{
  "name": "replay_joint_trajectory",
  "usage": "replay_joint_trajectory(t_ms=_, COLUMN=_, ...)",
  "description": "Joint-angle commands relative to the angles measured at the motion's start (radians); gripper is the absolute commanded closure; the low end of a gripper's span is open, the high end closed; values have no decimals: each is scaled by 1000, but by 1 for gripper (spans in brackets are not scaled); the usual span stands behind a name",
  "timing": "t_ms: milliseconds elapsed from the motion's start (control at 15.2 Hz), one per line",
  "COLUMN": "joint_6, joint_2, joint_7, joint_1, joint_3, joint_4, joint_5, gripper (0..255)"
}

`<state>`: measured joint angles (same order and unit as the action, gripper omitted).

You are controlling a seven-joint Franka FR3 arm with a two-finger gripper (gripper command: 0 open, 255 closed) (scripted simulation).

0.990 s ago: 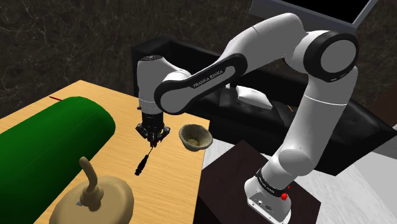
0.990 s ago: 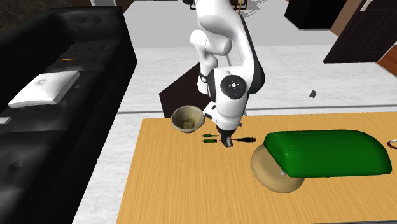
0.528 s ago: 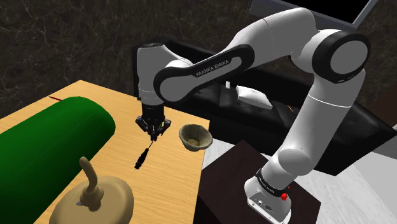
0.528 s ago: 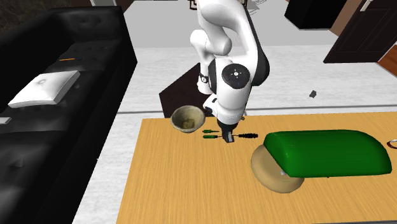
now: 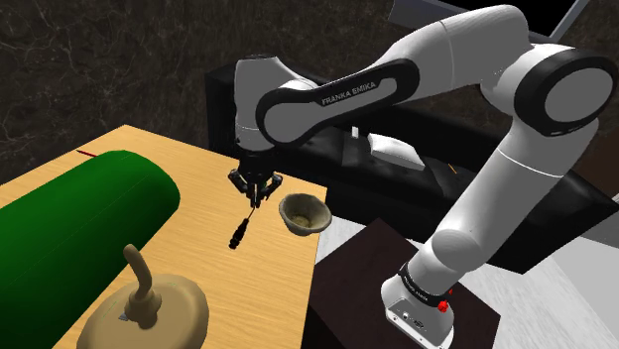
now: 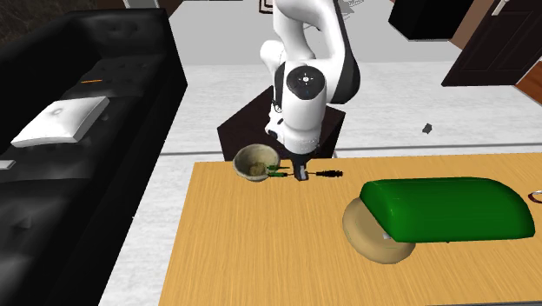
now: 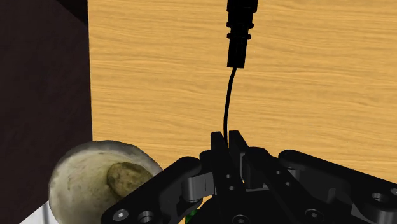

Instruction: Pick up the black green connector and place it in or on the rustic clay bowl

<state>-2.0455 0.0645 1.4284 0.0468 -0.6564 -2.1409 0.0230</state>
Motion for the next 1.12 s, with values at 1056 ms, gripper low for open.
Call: replay_joint_trajectory(t_ms=1056, joint_6=-50, joint_2=-302, joint_7=-438, joint_1=151, joint_3=208, joint_4=-331, joint_5=98, gripper=255)
